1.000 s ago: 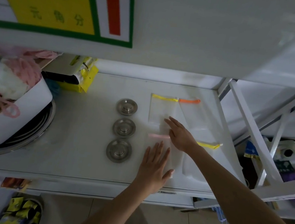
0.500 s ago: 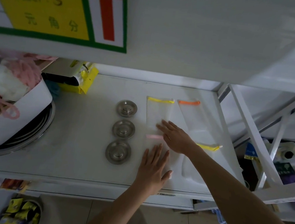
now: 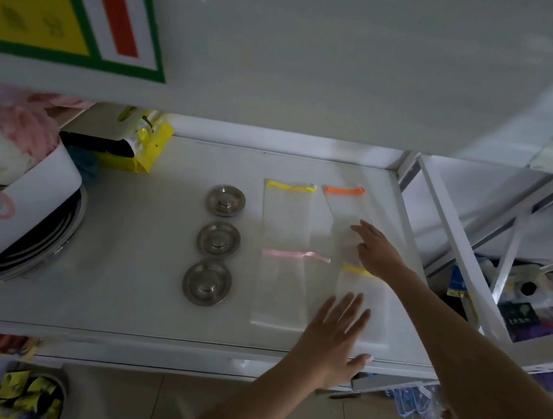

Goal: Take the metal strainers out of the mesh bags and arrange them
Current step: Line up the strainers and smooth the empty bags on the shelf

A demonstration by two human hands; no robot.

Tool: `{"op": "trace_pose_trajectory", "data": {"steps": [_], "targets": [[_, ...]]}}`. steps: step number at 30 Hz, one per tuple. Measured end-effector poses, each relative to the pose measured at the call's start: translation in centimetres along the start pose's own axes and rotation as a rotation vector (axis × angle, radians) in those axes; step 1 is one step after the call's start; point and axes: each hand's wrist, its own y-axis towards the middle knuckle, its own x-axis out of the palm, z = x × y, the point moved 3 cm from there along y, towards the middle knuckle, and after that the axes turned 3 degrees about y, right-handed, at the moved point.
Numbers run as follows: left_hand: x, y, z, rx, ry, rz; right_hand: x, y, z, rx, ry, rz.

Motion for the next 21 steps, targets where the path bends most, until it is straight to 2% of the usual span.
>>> {"op": "trace_pose_trajectory", "data": {"steps": [5,8,14,21], "targets": [[1.8,1.2,1.0,-0.057,-0.005,-0.051,0.7,0.3,0.6,-0.021,0.0,-0.053],[2.8,1.0,1.4,-0.176,0.021,-0.085,1.1,0.3,0.0,-0.045,-0.03,-0.046],[3.7,0.9,3.0,-0.297,-0.053,0.014,1.9,-0.2,-0.9,-0.119,-0.074,0.003],[4.4,1.3,2.9,-0.299,-0.03,0.045,2.0,-0.6,-1.1,-0.136,-0.103,0.041]]}}
